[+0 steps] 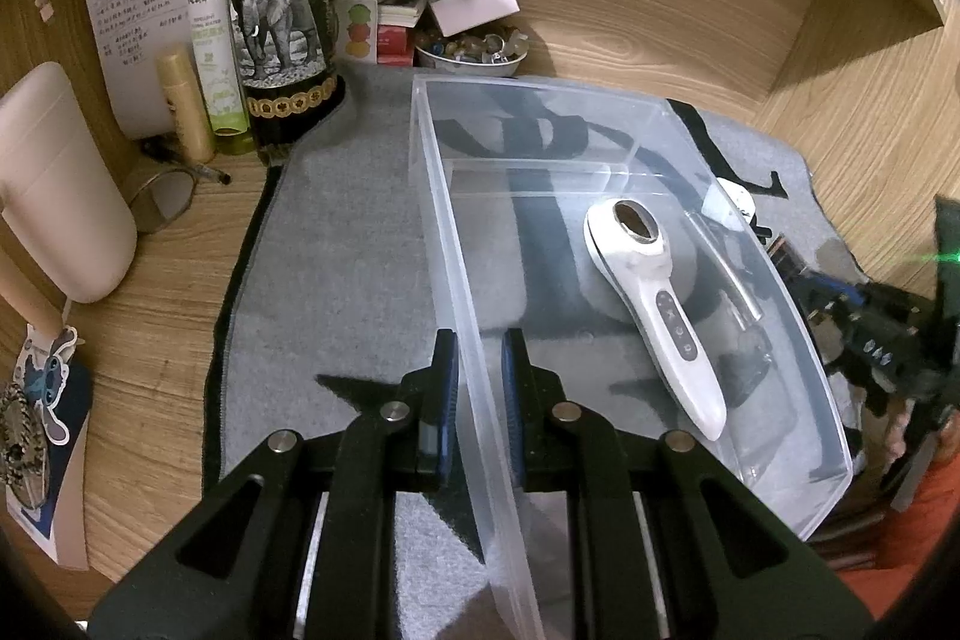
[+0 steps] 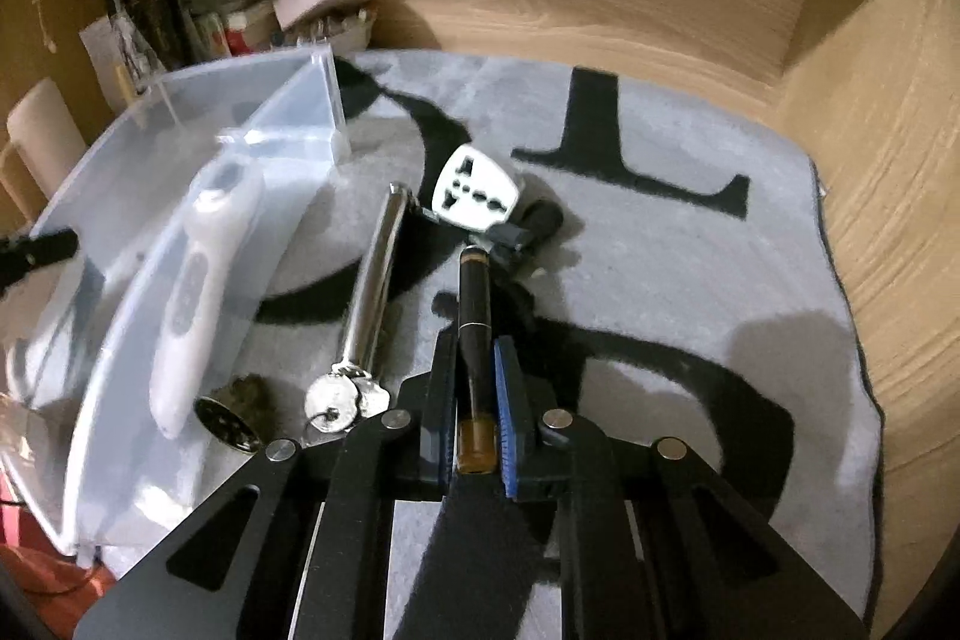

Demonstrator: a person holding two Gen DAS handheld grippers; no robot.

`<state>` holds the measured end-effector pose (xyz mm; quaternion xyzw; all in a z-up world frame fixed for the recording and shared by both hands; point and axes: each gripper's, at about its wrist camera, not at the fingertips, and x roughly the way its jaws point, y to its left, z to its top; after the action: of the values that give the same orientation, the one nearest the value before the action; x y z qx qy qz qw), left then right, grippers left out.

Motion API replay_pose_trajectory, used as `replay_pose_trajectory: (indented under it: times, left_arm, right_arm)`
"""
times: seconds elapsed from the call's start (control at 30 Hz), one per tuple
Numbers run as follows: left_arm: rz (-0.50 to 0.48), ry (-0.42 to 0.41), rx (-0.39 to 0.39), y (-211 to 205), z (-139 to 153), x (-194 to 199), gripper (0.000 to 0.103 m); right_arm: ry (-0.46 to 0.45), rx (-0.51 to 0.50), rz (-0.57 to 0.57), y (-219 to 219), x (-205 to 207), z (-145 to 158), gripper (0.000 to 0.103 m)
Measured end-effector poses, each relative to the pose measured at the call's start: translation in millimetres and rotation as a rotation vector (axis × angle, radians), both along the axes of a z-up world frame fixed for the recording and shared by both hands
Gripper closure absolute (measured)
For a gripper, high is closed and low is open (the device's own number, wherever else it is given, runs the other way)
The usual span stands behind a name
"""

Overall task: Organize rigid objects
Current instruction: 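Grasp the black-and-orange cylinder with the right gripper and drop it in the box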

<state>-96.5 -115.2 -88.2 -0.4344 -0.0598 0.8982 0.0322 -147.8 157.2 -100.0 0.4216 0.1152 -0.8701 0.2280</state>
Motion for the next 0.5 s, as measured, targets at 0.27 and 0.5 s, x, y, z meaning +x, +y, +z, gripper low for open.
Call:
replay_pose_trajectory:
  times: [0.27, 0.5]
  left_arm:
    - [0.005, 0.001, 0.003, 1.7, 0.1, -1.6, 0.088]
    - [0.002, 0.006, 0.004, 3.1, 0.2, -1.5, 0.088]
  right_arm:
    - [0.133, -0.079, 0.077, -24.5, 9.5, 45.7, 0.093]
    - [0.193, -0.114, 0.229, -73.6, 22.8, 64.4, 0.093]
